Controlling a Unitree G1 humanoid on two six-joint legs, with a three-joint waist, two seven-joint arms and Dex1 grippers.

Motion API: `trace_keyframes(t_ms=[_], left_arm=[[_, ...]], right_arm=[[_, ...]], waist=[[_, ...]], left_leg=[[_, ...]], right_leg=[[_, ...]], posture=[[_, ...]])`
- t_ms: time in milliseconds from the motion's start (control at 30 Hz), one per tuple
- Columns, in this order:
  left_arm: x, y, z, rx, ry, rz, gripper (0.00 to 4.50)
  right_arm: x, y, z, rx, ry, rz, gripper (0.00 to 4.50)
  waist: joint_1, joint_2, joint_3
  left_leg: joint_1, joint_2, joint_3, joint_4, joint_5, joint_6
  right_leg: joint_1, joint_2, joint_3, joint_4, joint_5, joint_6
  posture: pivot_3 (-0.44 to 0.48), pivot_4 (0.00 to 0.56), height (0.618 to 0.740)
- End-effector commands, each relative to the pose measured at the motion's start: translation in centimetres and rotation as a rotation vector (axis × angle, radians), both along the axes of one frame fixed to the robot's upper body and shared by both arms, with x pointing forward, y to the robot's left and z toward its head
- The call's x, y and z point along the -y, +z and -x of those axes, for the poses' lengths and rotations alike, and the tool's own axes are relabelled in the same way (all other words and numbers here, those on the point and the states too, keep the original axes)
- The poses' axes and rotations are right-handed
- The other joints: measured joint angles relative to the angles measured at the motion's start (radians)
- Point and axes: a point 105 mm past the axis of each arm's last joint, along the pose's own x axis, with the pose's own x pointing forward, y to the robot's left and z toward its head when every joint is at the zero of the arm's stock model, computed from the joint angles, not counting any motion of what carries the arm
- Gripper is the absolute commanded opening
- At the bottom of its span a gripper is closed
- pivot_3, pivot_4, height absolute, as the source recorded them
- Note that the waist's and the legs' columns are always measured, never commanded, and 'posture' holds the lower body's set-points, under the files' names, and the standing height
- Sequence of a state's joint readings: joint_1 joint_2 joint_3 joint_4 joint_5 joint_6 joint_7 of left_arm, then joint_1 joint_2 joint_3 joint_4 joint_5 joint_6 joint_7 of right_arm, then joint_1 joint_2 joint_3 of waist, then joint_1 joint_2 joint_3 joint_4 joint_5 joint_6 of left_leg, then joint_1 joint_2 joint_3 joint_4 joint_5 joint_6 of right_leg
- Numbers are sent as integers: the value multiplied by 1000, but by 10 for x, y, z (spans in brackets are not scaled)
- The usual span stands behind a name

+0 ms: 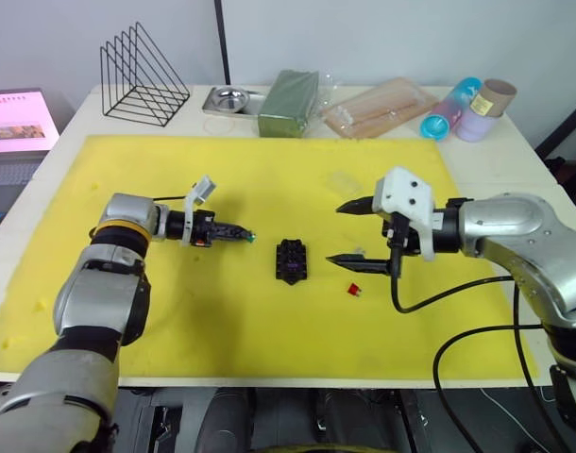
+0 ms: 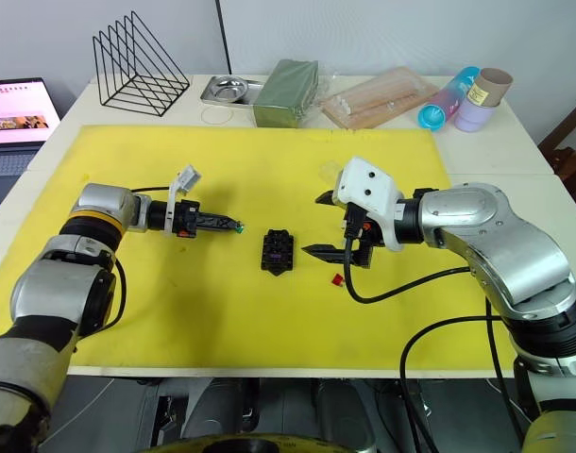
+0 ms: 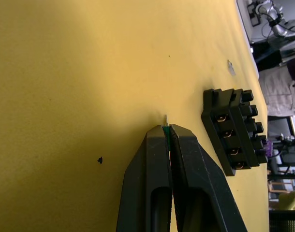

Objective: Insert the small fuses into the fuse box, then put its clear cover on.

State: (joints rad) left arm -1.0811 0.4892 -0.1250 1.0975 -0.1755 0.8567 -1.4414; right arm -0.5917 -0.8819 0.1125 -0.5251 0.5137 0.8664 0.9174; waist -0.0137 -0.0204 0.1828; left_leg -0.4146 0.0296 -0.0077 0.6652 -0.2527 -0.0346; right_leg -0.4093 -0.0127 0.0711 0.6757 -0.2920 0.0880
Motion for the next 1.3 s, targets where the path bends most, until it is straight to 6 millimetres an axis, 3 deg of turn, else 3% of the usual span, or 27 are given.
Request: trace_keyframes(t_ms=[33, 133, 233, 367, 500, 700, 933, 1300], left_arm=[[-4, 8, -1, 59, -28, -3, 8], [-5, 19, 2, 126, -110, -8, 8], [-3, 47, 5, 216, -223, -36, 8], [0, 63, 15, 257, -322, -82, 8], [2, 78, 41, 390, -633, -305, 8], [-12, 71, 57, 443, -964, -588, 8], [-25, 69, 68, 469, -1328, -778, 8], [-17, 64, 67, 586, -1857, -850, 8]], right_arm=[[-4, 6, 3, 42, 21, 1, 4500], [-4, 5, 3, 42, 23, 4, 4500], [-4, 5, 3, 42, 25, 6, 4500], [-4, 4, 3, 42, 27, 8, 4500], [-6, 0, 4, 39, 33, 13, 4500], [-9, -2, 4, 40, 42, 11, 4500], [-11, -5, 6, 35, 47, 6, 4500], [-12, -5, 6, 33, 51, 10, 4500]], waist=[[0, 0, 0], [-2, 0, 0], [-3, 0, 0], [-4, 0, 0], [-6, -1, 1], [-3, 0, 1], [-3, -1, 1], [-1, -1, 2]], left_leg=[[0, 0, 0, 0, 0, 0], [0, 0, 0, 0, 0, 0], [-2, 0, 0, 0, 0, 0], [-5, 1, 0, 0, 0, 0], [-7, 2, -1, 0, 0, 0], [-10, 1, 0, 1, 0, 0], [-13, 1, 2, 2, 0, 0], [-13, 1, 3, 3, 0, 0]], right_leg=[[0, 0, 0, 0, 0, 0], [0, 0, 0, 0, 0, 0], [-2, 1, 0, 0, 0, 0], [-4, 0, 0, 0, 0, 0], [-7, 0, 1, 0, 0, 0], [-12, 0, 3, 4, 0, 0], [-16, 2, 4, 5, 0, 0], [-16, 2, 4, 5, 0, 0]], posture=[[0, 150, 740], [0, 150, 740], [0, 150, 740], [0, 150, 740], [0, 150, 740], [0, 150, 740], [0, 150, 740], [0, 150, 740]])
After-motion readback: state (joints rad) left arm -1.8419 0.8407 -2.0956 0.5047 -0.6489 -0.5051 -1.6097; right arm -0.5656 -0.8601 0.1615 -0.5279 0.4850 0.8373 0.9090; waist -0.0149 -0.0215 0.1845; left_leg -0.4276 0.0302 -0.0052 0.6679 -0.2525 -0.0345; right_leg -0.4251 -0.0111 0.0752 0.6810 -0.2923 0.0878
